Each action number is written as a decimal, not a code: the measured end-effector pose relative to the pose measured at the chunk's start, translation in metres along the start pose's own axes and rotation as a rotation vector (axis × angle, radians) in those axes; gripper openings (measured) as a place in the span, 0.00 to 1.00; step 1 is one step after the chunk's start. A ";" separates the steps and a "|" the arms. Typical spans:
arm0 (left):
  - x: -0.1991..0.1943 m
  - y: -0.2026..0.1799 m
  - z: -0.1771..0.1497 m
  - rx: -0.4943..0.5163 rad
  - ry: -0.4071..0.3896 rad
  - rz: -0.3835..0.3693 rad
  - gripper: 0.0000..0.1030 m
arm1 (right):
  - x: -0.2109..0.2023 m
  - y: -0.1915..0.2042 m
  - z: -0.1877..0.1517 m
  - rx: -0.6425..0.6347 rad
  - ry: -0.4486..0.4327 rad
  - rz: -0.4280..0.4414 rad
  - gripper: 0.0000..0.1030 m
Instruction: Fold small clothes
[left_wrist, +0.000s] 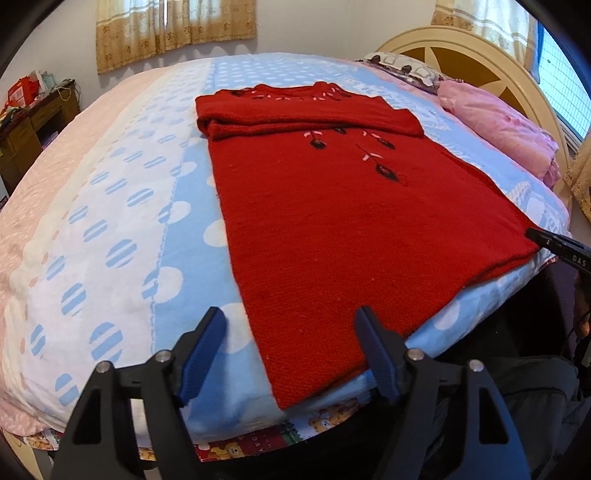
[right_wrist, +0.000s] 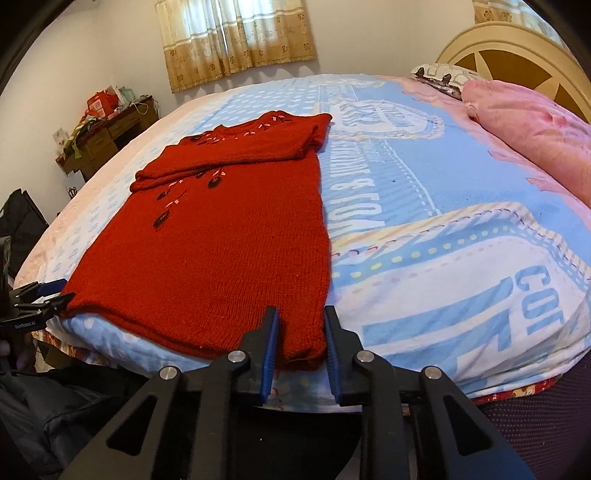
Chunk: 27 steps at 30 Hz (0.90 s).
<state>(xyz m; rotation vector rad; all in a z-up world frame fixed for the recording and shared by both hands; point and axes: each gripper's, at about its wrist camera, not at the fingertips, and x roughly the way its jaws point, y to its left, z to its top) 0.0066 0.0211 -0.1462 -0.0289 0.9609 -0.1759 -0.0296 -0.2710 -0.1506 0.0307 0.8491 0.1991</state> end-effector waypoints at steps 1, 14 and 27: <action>-0.001 -0.003 0.000 0.013 -0.003 -0.005 0.63 | 0.000 0.001 0.000 -0.001 -0.001 -0.001 0.22; -0.008 -0.013 0.003 0.081 -0.029 -0.070 0.11 | -0.003 -0.010 -0.002 0.074 -0.021 0.069 0.08; -0.038 0.013 0.040 -0.018 -0.170 -0.162 0.10 | -0.034 -0.016 0.022 0.153 -0.158 0.177 0.07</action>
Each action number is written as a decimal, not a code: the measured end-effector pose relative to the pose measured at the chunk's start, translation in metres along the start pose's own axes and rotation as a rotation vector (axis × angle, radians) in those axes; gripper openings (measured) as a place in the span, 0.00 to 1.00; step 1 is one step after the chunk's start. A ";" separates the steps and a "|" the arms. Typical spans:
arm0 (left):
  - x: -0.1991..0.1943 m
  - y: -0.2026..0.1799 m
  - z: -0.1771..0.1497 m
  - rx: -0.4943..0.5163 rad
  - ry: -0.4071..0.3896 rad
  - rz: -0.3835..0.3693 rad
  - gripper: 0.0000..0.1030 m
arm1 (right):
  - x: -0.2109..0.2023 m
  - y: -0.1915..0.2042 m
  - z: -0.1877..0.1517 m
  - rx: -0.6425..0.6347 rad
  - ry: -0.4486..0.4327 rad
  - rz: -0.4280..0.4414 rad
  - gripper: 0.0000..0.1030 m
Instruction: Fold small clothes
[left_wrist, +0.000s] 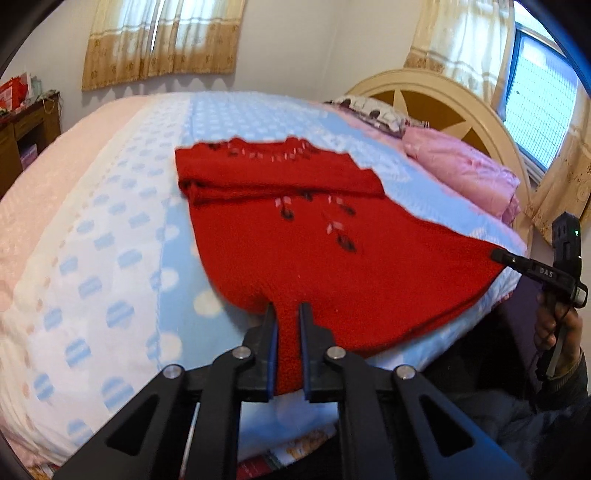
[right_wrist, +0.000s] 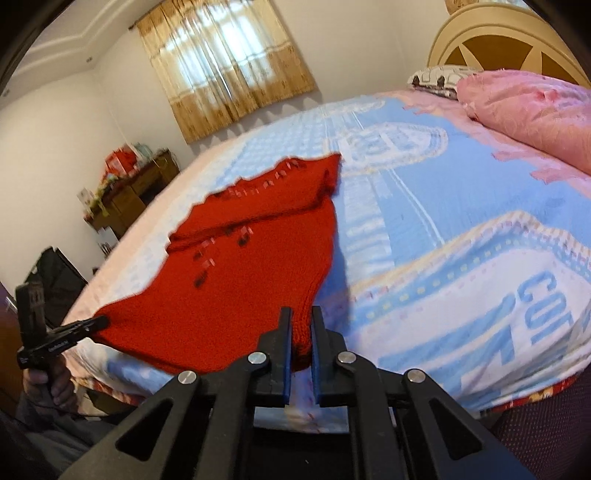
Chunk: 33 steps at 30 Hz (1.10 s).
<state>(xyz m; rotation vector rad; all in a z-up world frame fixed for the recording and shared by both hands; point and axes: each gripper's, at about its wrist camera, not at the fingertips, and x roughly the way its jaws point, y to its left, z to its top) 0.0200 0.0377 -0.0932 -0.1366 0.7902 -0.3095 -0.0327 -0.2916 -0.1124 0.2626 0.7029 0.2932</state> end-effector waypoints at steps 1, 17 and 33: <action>0.000 0.002 0.006 -0.003 -0.010 -0.004 0.10 | -0.002 0.001 0.005 0.004 -0.014 0.006 0.07; 0.022 0.050 0.096 -0.096 -0.091 -0.005 0.10 | 0.036 0.027 0.121 -0.016 -0.106 0.064 0.07; 0.077 0.098 0.169 -0.171 -0.074 0.004 0.10 | 0.104 0.062 0.205 -0.067 -0.088 0.010 0.07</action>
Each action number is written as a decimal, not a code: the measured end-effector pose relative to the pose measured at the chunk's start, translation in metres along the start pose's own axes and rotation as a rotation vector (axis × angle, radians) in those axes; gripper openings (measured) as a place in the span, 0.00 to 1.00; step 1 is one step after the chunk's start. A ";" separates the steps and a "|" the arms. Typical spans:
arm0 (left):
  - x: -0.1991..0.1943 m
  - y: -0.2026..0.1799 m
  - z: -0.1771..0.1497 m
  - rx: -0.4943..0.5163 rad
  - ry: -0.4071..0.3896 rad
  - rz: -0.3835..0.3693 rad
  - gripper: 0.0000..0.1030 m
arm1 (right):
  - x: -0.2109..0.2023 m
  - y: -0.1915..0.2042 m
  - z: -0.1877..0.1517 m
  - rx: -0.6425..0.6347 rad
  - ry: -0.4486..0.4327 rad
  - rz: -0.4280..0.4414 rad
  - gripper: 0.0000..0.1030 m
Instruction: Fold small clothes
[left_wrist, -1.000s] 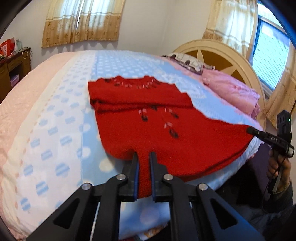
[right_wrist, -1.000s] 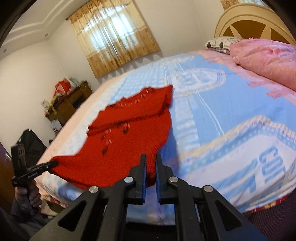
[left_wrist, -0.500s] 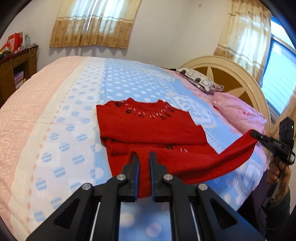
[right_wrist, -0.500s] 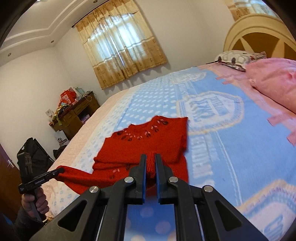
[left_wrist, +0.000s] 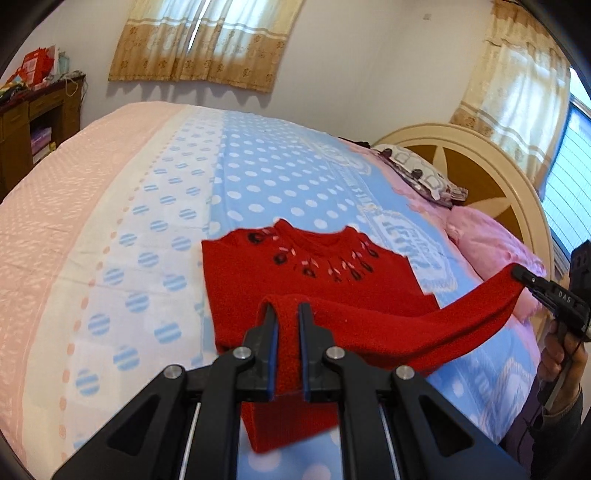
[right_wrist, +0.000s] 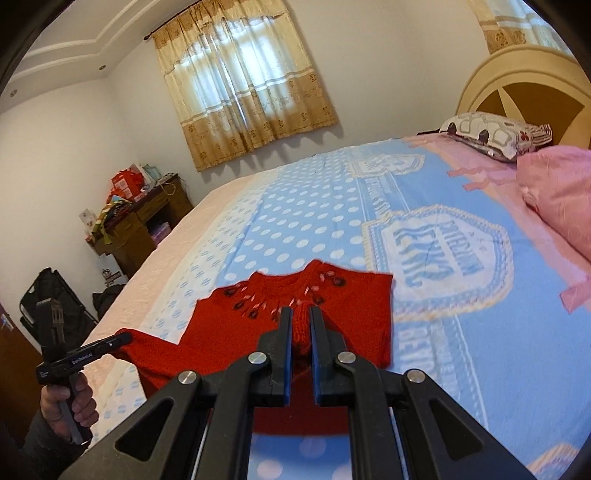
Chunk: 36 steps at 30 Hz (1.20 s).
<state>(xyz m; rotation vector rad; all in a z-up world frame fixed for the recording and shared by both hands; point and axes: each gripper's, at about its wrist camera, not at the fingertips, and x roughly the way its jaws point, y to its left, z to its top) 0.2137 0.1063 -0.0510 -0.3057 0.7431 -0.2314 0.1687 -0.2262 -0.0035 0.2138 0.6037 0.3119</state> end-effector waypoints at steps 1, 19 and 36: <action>0.005 0.002 0.006 -0.006 0.000 -0.001 0.10 | 0.006 -0.001 0.005 0.002 0.000 -0.007 0.07; 0.119 0.033 0.051 -0.053 0.100 0.103 0.10 | 0.142 -0.051 0.036 0.122 0.116 -0.139 0.07; 0.146 0.068 0.055 -0.192 0.062 0.218 0.32 | 0.205 -0.081 0.034 0.126 0.147 -0.252 0.64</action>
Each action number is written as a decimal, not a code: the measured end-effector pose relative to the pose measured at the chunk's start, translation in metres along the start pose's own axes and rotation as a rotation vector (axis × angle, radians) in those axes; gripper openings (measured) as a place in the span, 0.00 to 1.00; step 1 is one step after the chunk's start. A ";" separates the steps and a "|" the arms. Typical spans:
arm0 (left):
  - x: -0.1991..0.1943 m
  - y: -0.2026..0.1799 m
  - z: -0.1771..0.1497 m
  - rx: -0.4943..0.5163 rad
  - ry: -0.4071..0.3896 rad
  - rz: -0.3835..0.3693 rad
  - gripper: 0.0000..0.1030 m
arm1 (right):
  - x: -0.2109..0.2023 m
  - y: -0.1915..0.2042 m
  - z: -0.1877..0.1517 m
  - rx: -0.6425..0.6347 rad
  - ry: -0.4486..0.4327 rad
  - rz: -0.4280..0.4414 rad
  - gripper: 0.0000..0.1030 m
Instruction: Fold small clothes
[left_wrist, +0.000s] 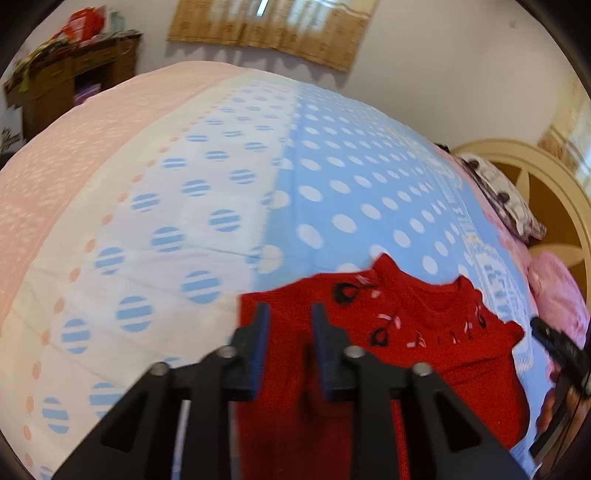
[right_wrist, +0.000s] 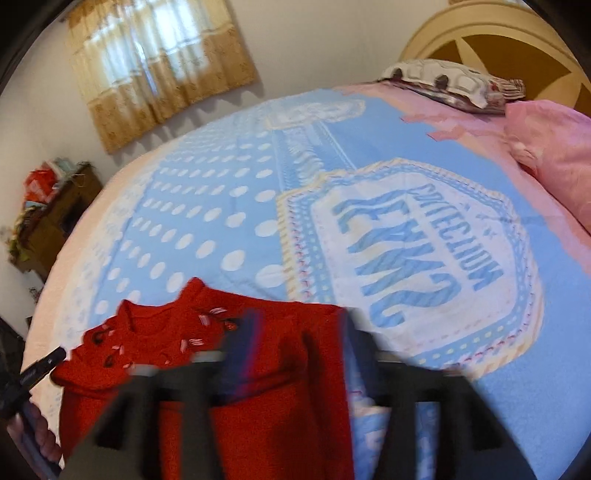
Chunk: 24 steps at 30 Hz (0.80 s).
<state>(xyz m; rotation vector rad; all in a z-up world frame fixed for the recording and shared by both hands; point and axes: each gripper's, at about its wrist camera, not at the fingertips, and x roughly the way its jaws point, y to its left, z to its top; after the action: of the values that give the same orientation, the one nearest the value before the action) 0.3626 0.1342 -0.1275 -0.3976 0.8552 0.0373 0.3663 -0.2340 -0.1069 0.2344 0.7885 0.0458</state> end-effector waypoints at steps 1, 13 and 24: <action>-0.005 0.006 -0.002 -0.003 -0.016 0.015 0.36 | -0.003 0.000 -0.005 -0.009 -0.004 0.041 0.64; 0.003 -0.027 -0.027 0.333 0.020 0.217 0.56 | 0.024 0.035 -0.036 -0.223 0.270 0.091 0.64; 0.006 0.006 -0.011 0.200 -0.015 0.357 0.58 | 0.016 0.042 -0.017 -0.234 0.035 0.003 0.64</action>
<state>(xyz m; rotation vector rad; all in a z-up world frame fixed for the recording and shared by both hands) 0.3574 0.1351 -0.1410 -0.0538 0.8981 0.2825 0.3675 -0.1883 -0.1195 0.0133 0.8096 0.1446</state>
